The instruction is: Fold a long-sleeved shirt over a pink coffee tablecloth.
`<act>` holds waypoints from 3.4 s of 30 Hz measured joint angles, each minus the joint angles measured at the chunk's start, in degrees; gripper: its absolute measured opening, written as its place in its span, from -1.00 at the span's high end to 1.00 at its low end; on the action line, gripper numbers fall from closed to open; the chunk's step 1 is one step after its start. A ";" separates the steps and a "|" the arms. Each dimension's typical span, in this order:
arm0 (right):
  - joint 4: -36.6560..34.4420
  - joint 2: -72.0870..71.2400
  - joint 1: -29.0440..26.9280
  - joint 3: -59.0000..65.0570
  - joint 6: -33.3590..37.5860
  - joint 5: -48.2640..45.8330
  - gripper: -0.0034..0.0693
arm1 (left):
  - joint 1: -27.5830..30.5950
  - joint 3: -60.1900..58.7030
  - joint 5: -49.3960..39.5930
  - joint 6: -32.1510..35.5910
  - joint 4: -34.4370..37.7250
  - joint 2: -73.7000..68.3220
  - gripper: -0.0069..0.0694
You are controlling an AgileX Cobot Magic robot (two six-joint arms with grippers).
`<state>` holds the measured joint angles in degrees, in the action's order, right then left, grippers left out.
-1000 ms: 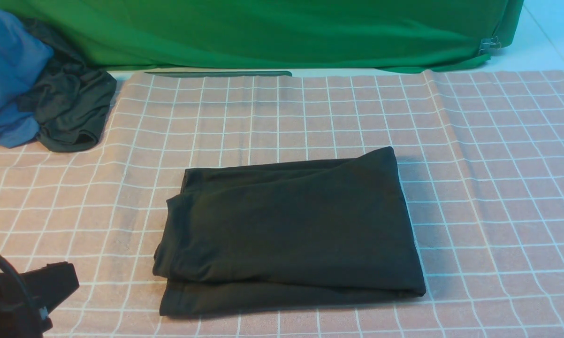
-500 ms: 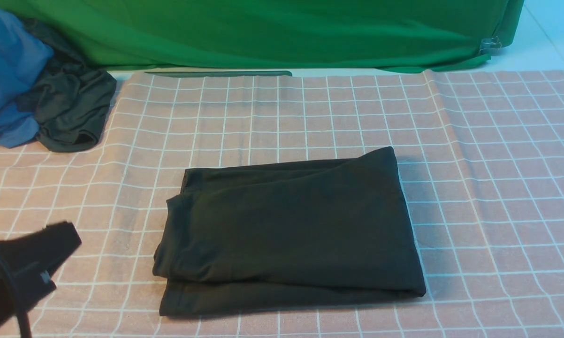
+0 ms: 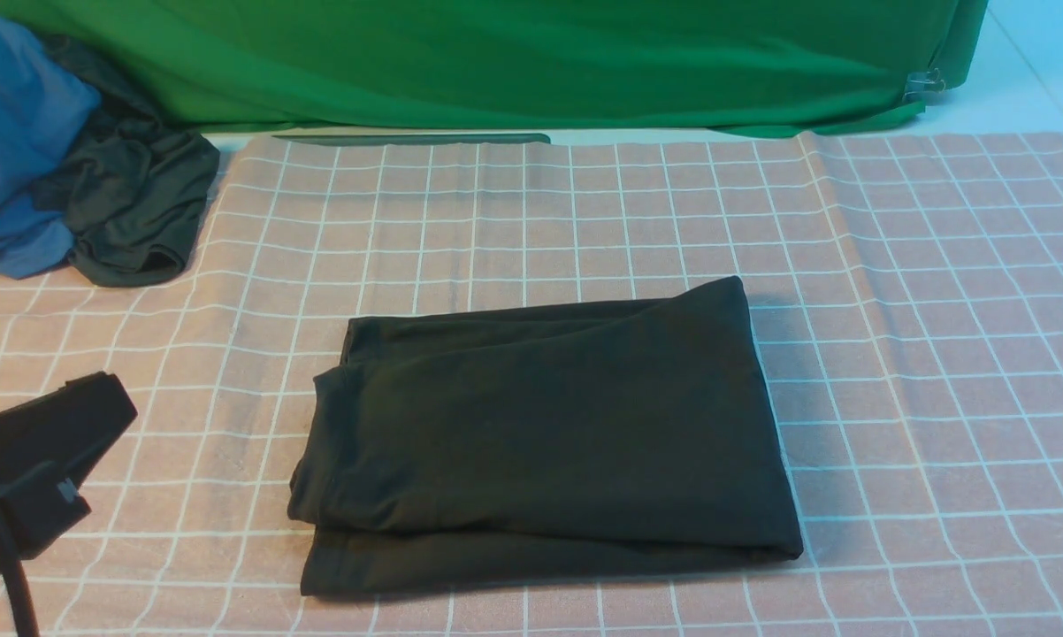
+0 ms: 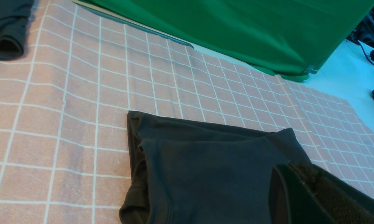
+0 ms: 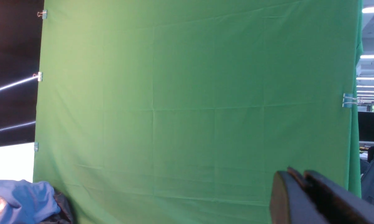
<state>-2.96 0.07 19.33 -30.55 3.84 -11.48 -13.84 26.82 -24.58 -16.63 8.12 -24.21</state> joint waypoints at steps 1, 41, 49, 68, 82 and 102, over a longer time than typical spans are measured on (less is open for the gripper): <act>0.00 0.00 0.00 0.00 -0.12 0.00 0.61 | 0.00 0.00 0.12 0.00 -0.25 0.00 0.78; 0.00 0.00 0.00 0.00 -0.25 0.00 0.48 | 16.74 -27.24 10.90 3.20 -8.12 24.31 0.78; -0.05 0.00 0.00 0.00 -0.25 0.00 0.43 | 16.74 -27.24 10.90 3.79 -8.12 24.31 0.78; 0.05 -0.22 -19.30 28.08 8.43 -2.80 0.34 | 16.74 -27.24 10.83 3.79 -8.12 24.31 0.78; -0.08 -0.16 -19.53 30.99 8.17 -2.79 0.26 | 16.74 -27.24 10.83 3.92 -8.12 24.31 0.78; -0.13 -0.16 -19.53 30.99 8.10 -2.62 0.26 | 16.74 -27.24 10.83 3.92 -8.12 24.31 0.78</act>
<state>-3.09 -0.09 -0.20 0.43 11.94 -14.10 2.90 -0.42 -13.74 -12.71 0.00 0.10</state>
